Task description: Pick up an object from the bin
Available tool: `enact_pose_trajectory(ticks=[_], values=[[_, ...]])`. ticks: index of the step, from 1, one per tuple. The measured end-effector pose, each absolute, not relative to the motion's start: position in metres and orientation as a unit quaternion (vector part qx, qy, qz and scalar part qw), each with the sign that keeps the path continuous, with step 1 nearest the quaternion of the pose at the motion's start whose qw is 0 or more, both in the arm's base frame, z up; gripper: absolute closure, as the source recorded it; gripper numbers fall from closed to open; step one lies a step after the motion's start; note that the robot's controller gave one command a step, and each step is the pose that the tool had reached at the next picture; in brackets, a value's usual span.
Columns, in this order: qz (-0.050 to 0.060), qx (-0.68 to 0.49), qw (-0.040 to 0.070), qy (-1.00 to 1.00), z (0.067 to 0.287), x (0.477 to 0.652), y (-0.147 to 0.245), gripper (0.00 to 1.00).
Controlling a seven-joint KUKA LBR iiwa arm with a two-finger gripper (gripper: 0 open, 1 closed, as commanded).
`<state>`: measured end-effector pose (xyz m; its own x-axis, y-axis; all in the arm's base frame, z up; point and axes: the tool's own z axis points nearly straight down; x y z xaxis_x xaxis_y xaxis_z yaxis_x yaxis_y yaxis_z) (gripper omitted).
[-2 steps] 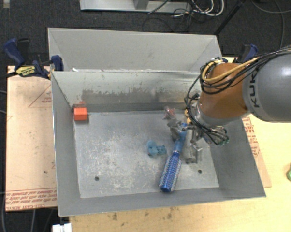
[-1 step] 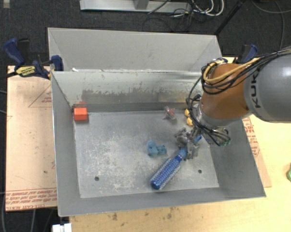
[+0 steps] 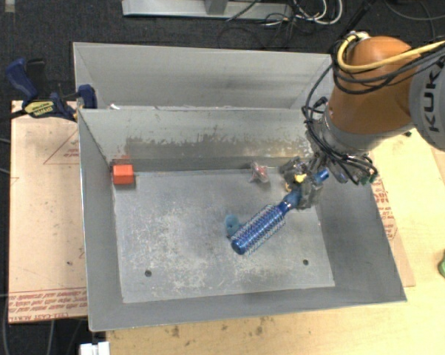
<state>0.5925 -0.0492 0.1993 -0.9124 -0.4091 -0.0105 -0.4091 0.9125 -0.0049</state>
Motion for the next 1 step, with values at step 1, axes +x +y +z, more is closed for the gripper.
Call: enact_pose_trajectory(ticks=[1], values=[[-0.001,-0.312,0.003,0.95,0.2768,0.5624,-0.0619,1.0]])
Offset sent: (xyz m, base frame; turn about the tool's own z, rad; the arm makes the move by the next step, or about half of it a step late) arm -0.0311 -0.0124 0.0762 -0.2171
